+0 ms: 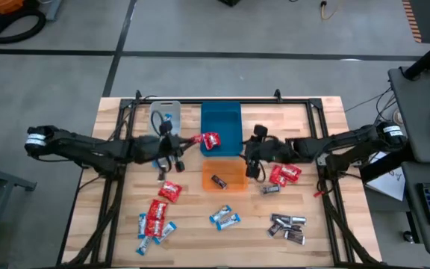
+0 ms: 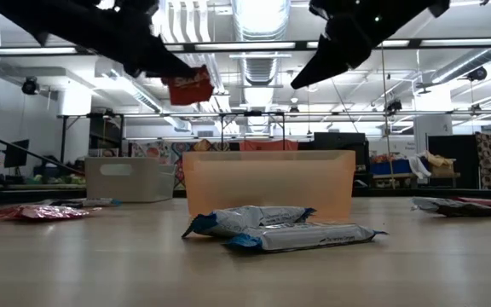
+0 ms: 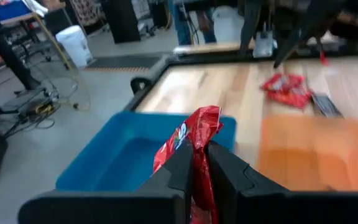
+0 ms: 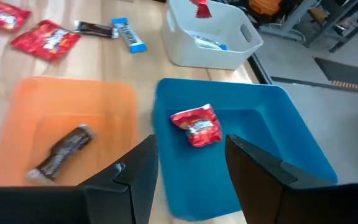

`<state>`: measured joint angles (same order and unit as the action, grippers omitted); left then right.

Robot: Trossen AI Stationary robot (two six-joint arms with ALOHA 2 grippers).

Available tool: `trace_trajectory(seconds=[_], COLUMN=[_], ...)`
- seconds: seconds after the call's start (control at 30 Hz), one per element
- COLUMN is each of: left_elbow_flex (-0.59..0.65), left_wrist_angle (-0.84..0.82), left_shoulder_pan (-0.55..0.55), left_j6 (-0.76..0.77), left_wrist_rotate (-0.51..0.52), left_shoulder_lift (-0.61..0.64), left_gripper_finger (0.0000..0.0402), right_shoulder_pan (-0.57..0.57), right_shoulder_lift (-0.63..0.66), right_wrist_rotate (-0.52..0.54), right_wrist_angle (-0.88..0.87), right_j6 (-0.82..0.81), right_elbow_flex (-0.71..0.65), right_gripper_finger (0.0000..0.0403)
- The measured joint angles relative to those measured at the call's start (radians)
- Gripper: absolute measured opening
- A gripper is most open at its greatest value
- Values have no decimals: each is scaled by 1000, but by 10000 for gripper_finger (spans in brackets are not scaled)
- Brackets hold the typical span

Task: Sort candy
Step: Put the red candy into the blue bin

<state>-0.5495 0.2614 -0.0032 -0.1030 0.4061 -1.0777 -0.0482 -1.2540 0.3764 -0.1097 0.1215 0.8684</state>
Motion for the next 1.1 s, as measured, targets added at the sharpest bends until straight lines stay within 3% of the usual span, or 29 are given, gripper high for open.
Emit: trace_trajectory(seconds=[0.1,0.23,0.47,0.77,1.0,1.1], left_elbow_flex=[-5,-12,-13,-112,-282,-312], left_wrist_angle=[64,133,312,355,177,176], left_shoulder_pan=[101,205,329,378,386,396], left_j6=[-29,-38,-35,23,8,10], left_wrist_rotate=[-114,-188,-364,-367,-295,-283], left_shoulder_lift=[-37,-101,-251,-459,-606,-648], left_gripper_finger=[17,17,17,17,17,23], right_shoulder_pan=[73,159,228,230,230,230], right_shoulder_lift=[14,27,29,29,43,61], right_wrist_rotate=[-81,-199,-280,-284,-297,-311], right_wrist_angle=[16,22,18,10,-33,-90], right_j6=[22,30,11,-43,-110,-164], right_elbow_flex=[-2,-6,-9,-11,-11,-11], right_gripper_finger=[178,178,178,178,178,178])
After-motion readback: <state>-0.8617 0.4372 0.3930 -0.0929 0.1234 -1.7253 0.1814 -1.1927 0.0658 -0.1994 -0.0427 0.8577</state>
